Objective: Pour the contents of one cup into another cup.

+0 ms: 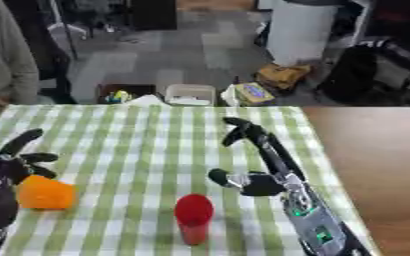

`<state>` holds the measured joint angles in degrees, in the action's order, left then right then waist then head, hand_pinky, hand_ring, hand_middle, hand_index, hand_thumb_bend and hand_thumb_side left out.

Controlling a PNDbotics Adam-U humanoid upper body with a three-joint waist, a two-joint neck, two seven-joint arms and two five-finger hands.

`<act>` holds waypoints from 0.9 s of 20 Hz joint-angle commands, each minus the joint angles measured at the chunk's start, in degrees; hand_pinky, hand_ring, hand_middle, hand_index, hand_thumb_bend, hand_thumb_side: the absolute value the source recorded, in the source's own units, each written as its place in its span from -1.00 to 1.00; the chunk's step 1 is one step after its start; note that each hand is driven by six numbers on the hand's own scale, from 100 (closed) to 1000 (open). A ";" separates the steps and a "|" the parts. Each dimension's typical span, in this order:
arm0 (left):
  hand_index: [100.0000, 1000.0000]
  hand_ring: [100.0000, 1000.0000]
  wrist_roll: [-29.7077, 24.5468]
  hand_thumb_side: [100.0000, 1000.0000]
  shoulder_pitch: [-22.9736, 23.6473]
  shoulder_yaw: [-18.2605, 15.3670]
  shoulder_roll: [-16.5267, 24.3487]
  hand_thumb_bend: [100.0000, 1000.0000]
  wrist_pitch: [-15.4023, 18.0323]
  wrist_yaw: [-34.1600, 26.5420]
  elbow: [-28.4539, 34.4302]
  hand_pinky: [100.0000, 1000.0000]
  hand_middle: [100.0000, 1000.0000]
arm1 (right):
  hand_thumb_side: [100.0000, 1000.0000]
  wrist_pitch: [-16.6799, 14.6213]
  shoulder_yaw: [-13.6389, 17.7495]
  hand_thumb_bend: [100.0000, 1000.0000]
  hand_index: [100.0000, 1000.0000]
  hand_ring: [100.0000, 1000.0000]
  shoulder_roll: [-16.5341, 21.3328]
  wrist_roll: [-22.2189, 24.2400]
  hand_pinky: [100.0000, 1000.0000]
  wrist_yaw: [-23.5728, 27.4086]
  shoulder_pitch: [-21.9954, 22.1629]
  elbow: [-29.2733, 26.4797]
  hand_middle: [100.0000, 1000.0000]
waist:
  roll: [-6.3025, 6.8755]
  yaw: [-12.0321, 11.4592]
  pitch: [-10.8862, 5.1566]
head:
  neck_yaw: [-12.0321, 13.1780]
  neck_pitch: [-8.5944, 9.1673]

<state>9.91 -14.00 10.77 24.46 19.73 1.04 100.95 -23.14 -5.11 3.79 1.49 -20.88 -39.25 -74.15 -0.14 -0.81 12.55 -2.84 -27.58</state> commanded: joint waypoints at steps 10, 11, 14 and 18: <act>-0.60 -1.00 -9.86 1.00 2.59 0.72 -5.61 0.11 -10.84 -10.04 5.87 -1.00 -0.85 | 0.08 3.26 0.46 0.01 0.52 -0.11 0.78 -1.72 0.13 5.81 0.24 -6.11 -0.29 | -0.04 -0.18 -1.17 | 1.07 -0.53; -0.75 -1.00 -9.35 1.00 2.60 0.14 -5.70 0.18 -11.75 -10.66 6.38 -1.00 -1.00 | 0.08 3.34 0.41 0.00 0.51 -0.14 0.79 -1.67 0.10 5.94 0.28 -6.12 -0.31 | -0.07 -0.23 -1.17 | 1.05 -0.56; -0.99 -1.00 -6.82 1.00 2.51 -1.92 -6.15 0.44 -14.23 -13.26 7.88 -1.00 -1.00 | 0.10 3.45 0.37 -0.02 0.50 -0.17 0.80 -1.44 0.06 6.27 0.41 -6.04 -0.36 | -0.21 -0.42 -1.18 | 0.84 -0.52; -1.00 -1.00 -3.04 1.00 2.28 -3.02 -5.70 0.13 -13.18 -15.11 10.74 -1.00 -1.00 | 0.12 3.51 0.38 -0.04 0.49 -0.19 0.83 -1.35 0.04 6.52 0.42 -5.97 -0.38 | -0.27 -0.60 -1.21 | 0.73 -0.46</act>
<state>5.73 -11.12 8.65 18.01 6.27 -13.44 109.72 -19.84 -4.92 3.80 0.21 -14.84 -38.20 -78.85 -0.51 -1.36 12.39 -1.93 -28.13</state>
